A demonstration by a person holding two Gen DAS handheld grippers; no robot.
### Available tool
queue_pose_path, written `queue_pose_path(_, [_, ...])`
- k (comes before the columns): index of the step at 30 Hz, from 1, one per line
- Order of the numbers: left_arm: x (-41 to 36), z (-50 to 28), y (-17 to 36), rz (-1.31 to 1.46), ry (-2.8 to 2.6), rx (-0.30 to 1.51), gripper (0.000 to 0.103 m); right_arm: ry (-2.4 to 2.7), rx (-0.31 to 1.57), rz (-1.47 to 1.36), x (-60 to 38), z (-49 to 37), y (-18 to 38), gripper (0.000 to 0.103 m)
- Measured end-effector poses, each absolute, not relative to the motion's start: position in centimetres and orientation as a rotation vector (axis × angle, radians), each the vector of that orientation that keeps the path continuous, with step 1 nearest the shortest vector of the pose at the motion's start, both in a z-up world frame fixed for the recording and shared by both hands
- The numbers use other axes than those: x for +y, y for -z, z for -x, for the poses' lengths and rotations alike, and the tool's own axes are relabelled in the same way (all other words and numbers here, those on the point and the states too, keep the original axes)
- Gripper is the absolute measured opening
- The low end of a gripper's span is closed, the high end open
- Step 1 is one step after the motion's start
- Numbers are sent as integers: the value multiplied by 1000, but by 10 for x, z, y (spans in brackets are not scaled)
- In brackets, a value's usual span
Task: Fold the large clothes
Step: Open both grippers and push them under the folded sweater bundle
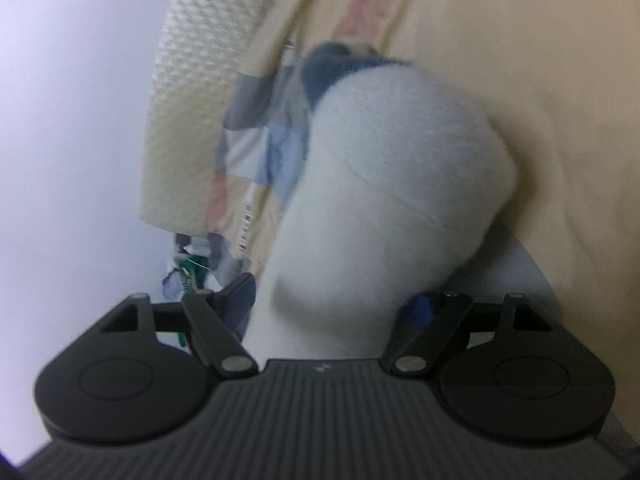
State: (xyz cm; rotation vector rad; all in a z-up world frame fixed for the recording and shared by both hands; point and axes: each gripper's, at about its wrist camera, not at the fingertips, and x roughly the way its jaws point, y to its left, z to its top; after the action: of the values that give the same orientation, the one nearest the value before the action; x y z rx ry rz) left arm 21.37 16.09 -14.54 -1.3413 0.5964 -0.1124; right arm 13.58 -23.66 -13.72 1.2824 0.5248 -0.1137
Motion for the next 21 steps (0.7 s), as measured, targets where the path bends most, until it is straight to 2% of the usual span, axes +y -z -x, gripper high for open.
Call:
queue_pose_path(6, [159,-226,168,1365,7,724,80,210,643,-1252,-239,-145,155,81])
queue_pose_path(19, [163,-235,182,1392,-24,718,80,229,588,-1250,-250,-164,170,80])
queue_pose_path(20, [162,-237,180,1372,-28,723,74,230,585,-1243,-250,-165,171,76])
queue_pose_path(21, [161,-237,178,1343,-40,736,65,230,586,-1224,-248,-166,169,73])
